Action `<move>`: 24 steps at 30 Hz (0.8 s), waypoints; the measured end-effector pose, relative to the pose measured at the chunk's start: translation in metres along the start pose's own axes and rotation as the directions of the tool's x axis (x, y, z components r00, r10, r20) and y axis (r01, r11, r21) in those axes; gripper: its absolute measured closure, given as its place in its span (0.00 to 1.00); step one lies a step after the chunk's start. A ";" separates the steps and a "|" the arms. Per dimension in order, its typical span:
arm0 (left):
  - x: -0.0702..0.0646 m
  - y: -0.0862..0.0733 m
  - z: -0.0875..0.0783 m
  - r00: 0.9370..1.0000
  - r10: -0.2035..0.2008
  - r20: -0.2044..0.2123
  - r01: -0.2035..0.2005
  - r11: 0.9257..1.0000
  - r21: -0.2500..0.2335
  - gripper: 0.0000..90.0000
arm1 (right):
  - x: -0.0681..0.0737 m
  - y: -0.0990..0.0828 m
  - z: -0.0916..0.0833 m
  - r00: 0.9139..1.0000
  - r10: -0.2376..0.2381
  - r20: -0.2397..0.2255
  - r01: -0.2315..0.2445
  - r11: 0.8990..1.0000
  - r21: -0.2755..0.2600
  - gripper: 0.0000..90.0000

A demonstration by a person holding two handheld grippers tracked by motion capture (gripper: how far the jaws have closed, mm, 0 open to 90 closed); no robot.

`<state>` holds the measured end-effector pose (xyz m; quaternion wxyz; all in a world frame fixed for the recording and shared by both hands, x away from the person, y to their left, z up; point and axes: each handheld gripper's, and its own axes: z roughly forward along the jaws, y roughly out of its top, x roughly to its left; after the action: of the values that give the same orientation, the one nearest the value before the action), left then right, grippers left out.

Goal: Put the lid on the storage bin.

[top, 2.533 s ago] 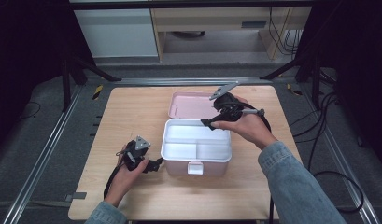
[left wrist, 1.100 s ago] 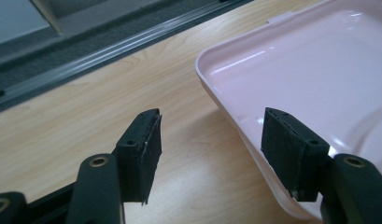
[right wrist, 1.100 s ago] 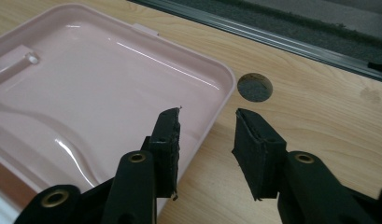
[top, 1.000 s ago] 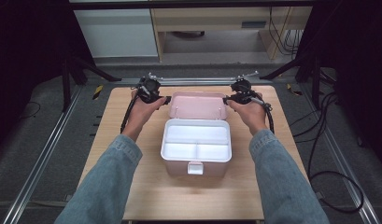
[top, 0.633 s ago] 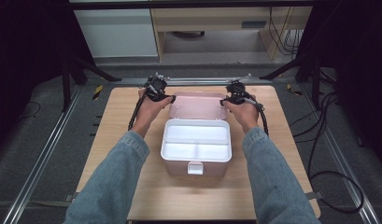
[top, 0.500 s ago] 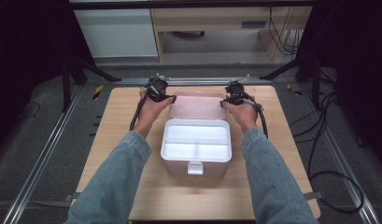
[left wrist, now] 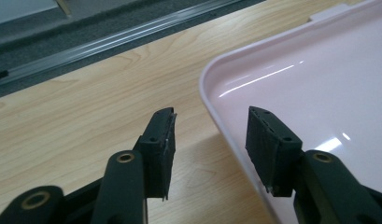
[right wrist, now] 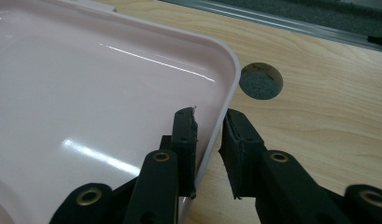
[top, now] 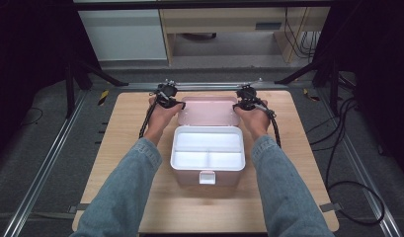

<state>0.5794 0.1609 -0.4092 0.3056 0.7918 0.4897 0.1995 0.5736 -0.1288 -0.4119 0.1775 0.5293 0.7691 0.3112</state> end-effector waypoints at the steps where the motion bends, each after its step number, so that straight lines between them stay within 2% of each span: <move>1: -0.001 0.000 0.001 1.000 -0.003 0.004 0.003 1.000 0.007 0.59 | 0.000 0.000 0.000 1.000 0.002 0.001 -0.002 1.000 -0.003 0.84; 5: -0.002 0.000 0.003 0.999 -0.031 -0.018 0.032 0.999 0.021 0.62 | 0.001 0.000 -0.001 1.000 0.008 0.002 -0.008 1.000 -0.011 0.85; 11: -0.002 0.000 0.002 0.997 -0.072 0.028 0.071 0.997 0.021 0.77 | 0.003 0.001 -0.002 1.000 0.005 0.005 -0.005 1.000 -0.023 0.85; 16: -0.004 0.002 -0.003 0.997 -0.077 0.005 0.077 0.997 0.004 0.83 | 0.003 0.002 -0.005 1.000 0.008 0.012 -0.008 0.999 -0.033 0.86; 17: -0.005 0.004 -0.008 0.997 -0.075 0.001 0.075 0.997 -0.018 0.84 | 0.004 0.003 -0.007 1.000 0.009 0.013 -0.008 0.999 -0.040 0.86; 20: -0.009 0.008 -0.019 0.996 -0.080 -0.026 0.079 0.996 -0.043 0.86 | 0.004 0.005 -0.013 1.000 0.002 0.022 0.000 0.998 -0.058 0.87; 24: -0.014 0.012 -0.036 0.996 -0.082 -0.040 0.079 0.994 -0.082 0.89 | 0.007 0.008 -0.026 0.999 -0.007 0.032 0.010 0.995 -0.098 0.88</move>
<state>0.5592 0.1548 -0.3746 0.3342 0.7540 0.5195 0.2235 0.5611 -0.1283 -0.3867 0.2165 0.5216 0.7522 0.3394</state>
